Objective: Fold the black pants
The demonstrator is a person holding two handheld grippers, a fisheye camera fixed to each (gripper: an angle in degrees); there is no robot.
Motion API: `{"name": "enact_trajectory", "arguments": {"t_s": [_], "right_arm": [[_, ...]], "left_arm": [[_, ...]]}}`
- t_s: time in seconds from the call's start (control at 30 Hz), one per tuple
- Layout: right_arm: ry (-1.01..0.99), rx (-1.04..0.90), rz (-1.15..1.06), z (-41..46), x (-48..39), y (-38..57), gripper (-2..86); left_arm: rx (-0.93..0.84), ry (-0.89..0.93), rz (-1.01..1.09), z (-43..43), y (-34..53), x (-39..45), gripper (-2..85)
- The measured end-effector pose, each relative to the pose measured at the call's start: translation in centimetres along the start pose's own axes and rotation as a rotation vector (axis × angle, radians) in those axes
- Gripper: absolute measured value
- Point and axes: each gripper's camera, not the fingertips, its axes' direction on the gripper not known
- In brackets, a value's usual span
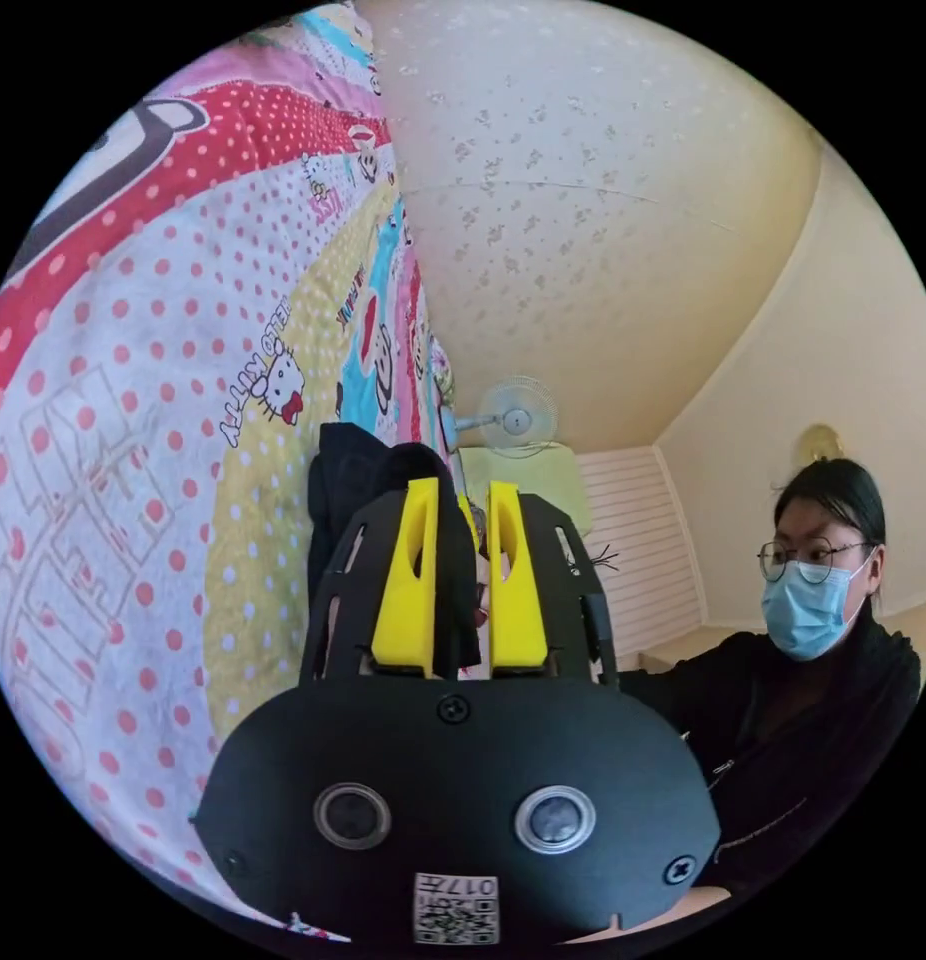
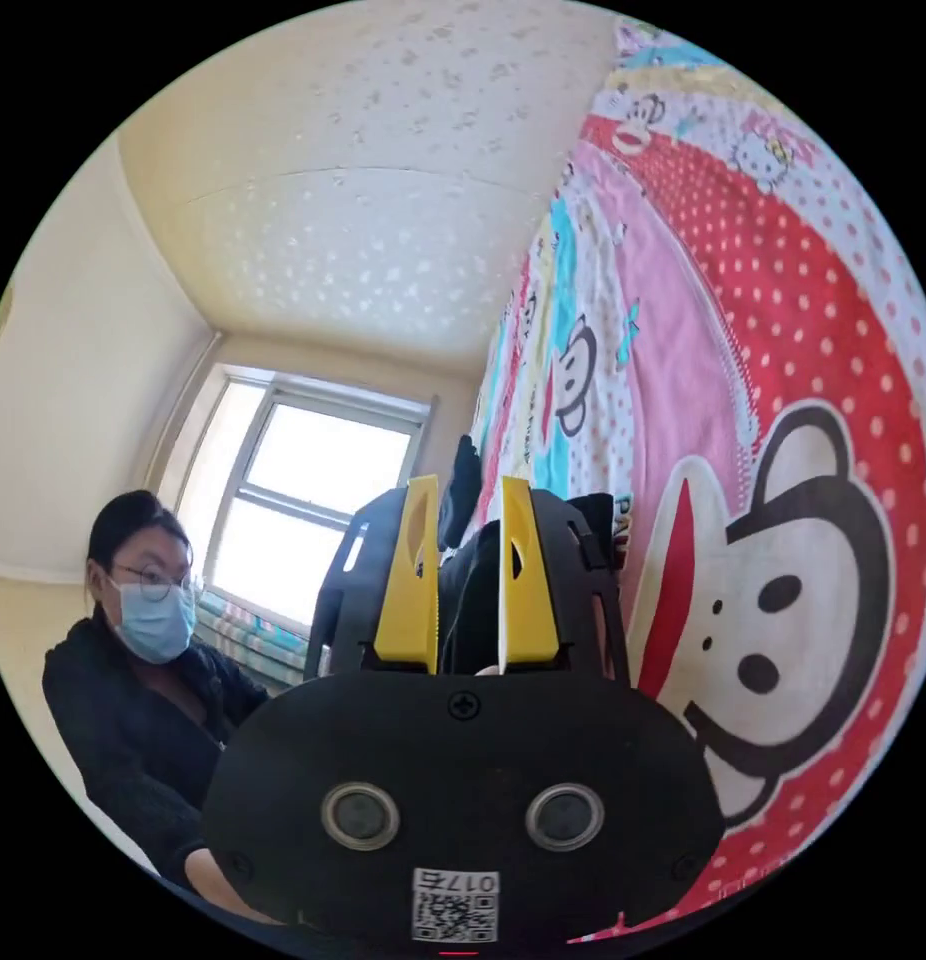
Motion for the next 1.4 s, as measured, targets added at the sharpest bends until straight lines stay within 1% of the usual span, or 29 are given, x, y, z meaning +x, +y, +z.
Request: {"name": "enact_trajectory", "arguments": {"t_s": [0.1,0.13,0.17,0.2,0.23,0.27,0.33,0.37,0.4,0.43,0.47,0.5,0.53,0.57,0.63,0.7,0.73,0.77,0.83,0.87,0.93,1.0,1.07,1.1,1.17,1.2,1.27,1.33,1.4], "right_arm": [[0.091,-0.186,-0.159,-0.3,-6.2,2.9,10.2],[0.164,-0.305,-0.21,0.8,-8.7,4.7,10.3],[0.27,-0.413,-0.264,2.2,-10.9,6.6,10.6],[0.332,-0.458,-0.295,3.0,-11.9,7.6,10.7],[0.472,-0.53,-0.344,4.6,-13.1,9.5,11.0],[0.608,-0.587,-0.379,6.2,-13.5,11.1,11.1],[0.757,-0.691,-0.392,8.4,-12.3,12.8,10.7],[0.819,-0.732,-0.378,9.2,-11.4,12.9,10.0],[0.842,-0.718,-0.364,9.1,-11.3,12.5,8.6],[0.862,-0.629,-0.329,8.1,-11.7,11.2,6.0],[0.801,-0.533,-0.299,6.5,-12.2,9.6,4.4],[0.763,-0.498,-0.269,5.8,-12.0,8.8,3.6],[0.69,-0.5,-0.187,5.0,-10.6,7.7,3.1],[0.651,-0.561,-0.108,5.1,-8.1,7.2,2.7],[0.666,-0.594,-0.088,5.5,-4.7,7.8,2.5],[0.46,-0.494,0.015,3.9,-1.9,7.9,2.6],[0.28,-0.389,0.088,1.8,-0.8,7.7,2.9],[0.187,-0.268,0.121,-0.4,-0.6,7.7,3.2],[0.142,-0.112,0.152,-3.3,-1.6,7.6,3.9],[0.124,-0.077,0.117,-4.1,-3.1,7.2,4.5],[0.152,-0.116,0.033,-3.1,-6.0,6.0,5.8],[0.266,-0.22,-0.069,-0.1,-8.5,4.8,7.3],[0.484,-0.365,-0.209,5.3,-10.2,3.6,8.2],[0.53,-0.4,-0.23,6.8,-10.0,3.4,8.2],[0.562,-0.641,-0.219,12.3,-7.1,2.6,5.8],[0.558,-0.683,-0.208,13.2,-6.4,2.3,5.0],[0.644,-0.661,-0.239,14.0,-5.3,1.3,2.9],[0.686,-0.699,-0.238,14.1,-3.6,0.9,2.1],[0.579,-0.675,-0.174,13.1,-1.4,0.6,1.7]], "left_arm": [[-0.014,-0.097,0.095,-2.7,3.0,3.4,10.7],[-0.02,-0.118,0.111,-3.0,3.7,4.1,10.8],[-0.039,-0.161,0.139,-3.4,5.0,5.4,11.4],[-0.07,-0.212,0.153,-3.2,6.3,6.4,12.3],[-0.092,-0.242,0.157,-2.9,6.9,6.7,12.8],[-0.146,-0.306,0.163,-1.8,8.0,7.2,13.7],[-0.23,-0.388,0.157,0.3,9.4,6.8,14.1],[-0.272,-0.383,0.119,1.7,10.0,6.1,13.2],[-0.302,-0.354,0.055,2.6,10.1,5.3,11.3],[-0.294,-0.357,0.019,2.6,10.1,5.1,9.8],[-0.253,-0.343,0.007,2.1,10.0,5.1,7.3],[-0.216,-0.336,0.018,1.5,9.8,5.3,5.3],[-0.21,-0.338,0.025,1.4,9.7,5.3,5.1],[-0.213,-0.346,0.033,1.3,9.7,5.3,4.8],[-0.238,-0.357,0.027,1.6,9.6,5.0,4.6],[-0.229,-0.319,-0.001,1.1,9.3,5.2,4.7],[-0.226,-0.313,-0.002,0.8,9.2,5.4,4.8],[-0.213,-0.311,0.022,0.1,8.9,6.4,5.1],[-0.18,-0.307,0.07,-1.3,8.5,8.4,6.1],[-0.155,-0.299,0.101,-2.2,8.1,10.0,7.5],[-0.131,-0.316,0.194,-2.9,7.4,13.1,8.8],[-0.154,-0.387,0.337,-1.7,6.4,17.1,9.6],[-0.198,-0.433,0.426,0.3,5.5,19.2,10.6],[-0.212,-0.455,0.463,1.7,5.0,19.8,11.1],[-0.22,-0.451,0.456,3.5,3.9,19.4,11.1],[-0.224,-0.423,0.43,4.4,3.0,18.7,10.8],[-0.212,-0.431,0.384,5.2,1.5,17.8,10.2],[-0.231,-0.533,0.358,6.0,0.4,16.8,8.9],[-0.329,-0.674,0.368,7.7,0.0,15.1,5.1]]}}
